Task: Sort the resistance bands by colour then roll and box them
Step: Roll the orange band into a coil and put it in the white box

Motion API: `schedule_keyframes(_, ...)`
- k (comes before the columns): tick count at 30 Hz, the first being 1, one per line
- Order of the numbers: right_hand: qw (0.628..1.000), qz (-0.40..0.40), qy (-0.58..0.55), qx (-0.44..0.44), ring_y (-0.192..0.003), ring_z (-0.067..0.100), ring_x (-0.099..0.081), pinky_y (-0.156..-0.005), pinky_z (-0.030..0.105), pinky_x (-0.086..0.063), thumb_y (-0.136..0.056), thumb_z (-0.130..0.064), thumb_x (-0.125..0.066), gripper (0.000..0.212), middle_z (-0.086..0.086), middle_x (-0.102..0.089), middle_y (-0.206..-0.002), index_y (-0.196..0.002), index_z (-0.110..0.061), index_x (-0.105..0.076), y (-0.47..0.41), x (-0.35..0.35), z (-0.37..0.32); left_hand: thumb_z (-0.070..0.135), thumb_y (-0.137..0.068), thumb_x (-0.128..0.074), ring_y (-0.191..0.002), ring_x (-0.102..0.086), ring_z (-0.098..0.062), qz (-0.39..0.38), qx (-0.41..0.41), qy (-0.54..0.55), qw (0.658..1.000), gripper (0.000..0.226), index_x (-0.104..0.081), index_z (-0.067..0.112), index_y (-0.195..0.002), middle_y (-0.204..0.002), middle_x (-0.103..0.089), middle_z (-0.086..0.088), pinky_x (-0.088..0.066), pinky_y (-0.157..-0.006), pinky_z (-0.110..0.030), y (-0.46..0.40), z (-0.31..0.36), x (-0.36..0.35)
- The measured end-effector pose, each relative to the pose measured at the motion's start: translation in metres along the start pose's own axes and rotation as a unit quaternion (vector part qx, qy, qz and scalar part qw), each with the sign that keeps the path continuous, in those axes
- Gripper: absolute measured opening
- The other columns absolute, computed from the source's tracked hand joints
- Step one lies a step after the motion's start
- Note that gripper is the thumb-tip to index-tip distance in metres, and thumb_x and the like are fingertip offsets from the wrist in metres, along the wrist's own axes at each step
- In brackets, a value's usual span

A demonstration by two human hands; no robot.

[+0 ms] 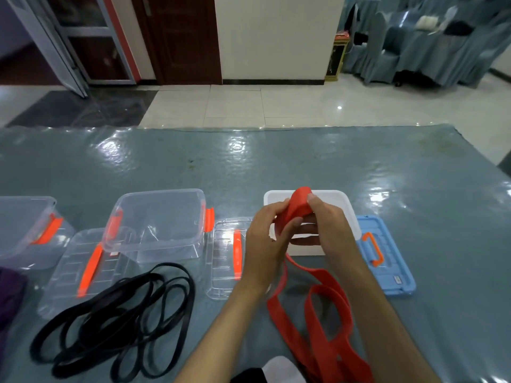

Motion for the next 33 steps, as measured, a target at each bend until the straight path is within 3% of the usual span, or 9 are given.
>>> schedule_keyframes(3, 0.997, -0.036, 0.057, -0.023, -0.071, 0.023, -0.078, -0.056, 0.031, -0.059, -0.082, -0.056, -0.051, 0.045, 0.006, -0.08, -0.082, -0.085, -0.024, -0.082, -0.003, 0.004, 0.001, 0.028, -0.081, -0.091, -0.107, -0.072, -0.017, -0.025, 0.041, 0.033, 0.998, 0.036, -0.074, 0.026, -0.113, -0.112, -0.074, 0.012, -0.058, -0.091, -0.028, -0.007, -0.011, 0.012)
schedule_keyframes(7, 0.992, -0.035, 0.088, -0.081, -0.067, 0.017, -0.07, -0.06, 0.031, -0.057, -0.091, -0.052, -0.064, 0.039, 0.0, -0.078, -0.085, -0.095, -0.016, -0.078, -0.002, 0.015, 0.004, 0.038, -0.07, -0.097, -0.101, -0.073, -0.012, -0.06, 0.028, -0.027, 0.997, 0.046, -0.074, 0.028, -0.108, -0.105, -0.076, 0.016, -0.054, -0.086, -0.021, -0.011, -0.016, 0.025)
schedule_keyframes(9, 0.995, -0.017, 0.077, -0.059, -0.073, 0.016, -0.074, -0.064, 0.029, -0.06, -0.095, -0.043, -0.073, 0.026, -0.002, -0.079, -0.088, -0.103, -0.018, -0.078, 0.001, 0.018, 0.0, 0.044, -0.068, -0.095, -0.1, -0.072, -0.01, -0.077, 0.015, -0.04, 0.996, 0.048, -0.073, 0.03, -0.109, -0.104, -0.075, 0.019, -0.053, -0.085, -0.018, -0.011, -0.014, 0.028)
schedule_keyframes(12, 0.999, 0.004, 0.053, -0.007, -0.084, 0.022, -0.08, -0.07, 0.031, -0.065, -0.093, -0.023, -0.079, 0.023, 0.009, -0.082, -0.092, -0.109, -0.007, -0.078, 0.005, 0.021, -0.011, 0.047, -0.068, -0.093, -0.099, -0.071, -0.01, -0.096, 0.004, -0.045, 0.994, 0.049, -0.072, 0.034, -0.11, -0.105, -0.074, 0.021, -0.052, -0.084, -0.017, -0.012, -0.01, 0.029)
schedule_keyframes(17, 0.997, 0.021, 0.06, 0.044, -0.077, 0.026, -0.08, -0.068, 0.03, -0.066, -0.092, -0.003, -0.077, 0.015, 0.014, -0.081, -0.087, -0.106, 0.0, -0.079, 0.013, 0.021, -0.025, 0.049, -0.074, -0.092, -0.113, -0.069, -0.015, -0.144, 0.022, -0.008, 0.989, 0.054, -0.067, 0.037, -0.12, -0.119, -0.072, 0.015, -0.058, -0.091, -0.026, -0.012, -0.003, 0.029)
schedule_keyframes(21, 0.993, 0.007, 0.09, 0.072, -0.08, 0.024, -0.081, -0.069, 0.031, -0.066, -0.091, -0.007, -0.079, 0.016, 0.009, -0.082, -0.088, -0.107, -0.004, -0.08, 0.017, 0.017, -0.03, 0.043, -0.078, -0.092, -0.114, -0.072, -0.019, -0.129, 0.024, 0.039, 0.991, 0.048, -0.071, 0.034, -0.121, -0.116, -0.075, 0.012, -0.059, -0.093, -0.027, -0.011, 0.008, 0.027)
schedule_keyframes(27, 0.995, 0.001, 0.08, 0.064, -0.081, 0.022, -0.081, -0.069, 0.024, -0.063, -0.091, -0.014, -0.08, 0.015, 0.007, -0.082, -0.087, -0.105, -0.009, -0.081, 0.026, 0.018, -0.028, 0.033, -0.074, -0.095, -0.108, -0.071, -0.01, -0.162, -0.013, -0.032, 0.986, 0.045, -0.075, 0.035, -0.114, -0.11, -0.073, 0.019, -0.059, -0.093, -0.026, -0.018, 0.018, 0.036)
schedule_keyframes(33, 0.992, -0.048, -0.097, -0.068, -0.087, 0.011, -0.076, -0.07, 0.021, -0.057, -0.086, -0.033, -0.078, 0.023, 0.002, -0.08, -0.097, -0.105, -0.021, -0.081, 0.028, 0.011, -0.024, 0.031, -0.076, -0.093, -0.114, -0.072, -0.019, -0.091, 0.001, 0.089, 0.992, 0.046, -0.076, 0.037, -0.119, -0.116, -0.075, 0.01, -0.058, -0.095, -0.024, -0.015, 0.033, 0.034)
Point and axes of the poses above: each hand's wrist, its own y-axis away from the middle knuckle, its own x-axis out of the back of the hand, z = x × y, the point moved 3 cm from there along -y, towards the middle knuckle
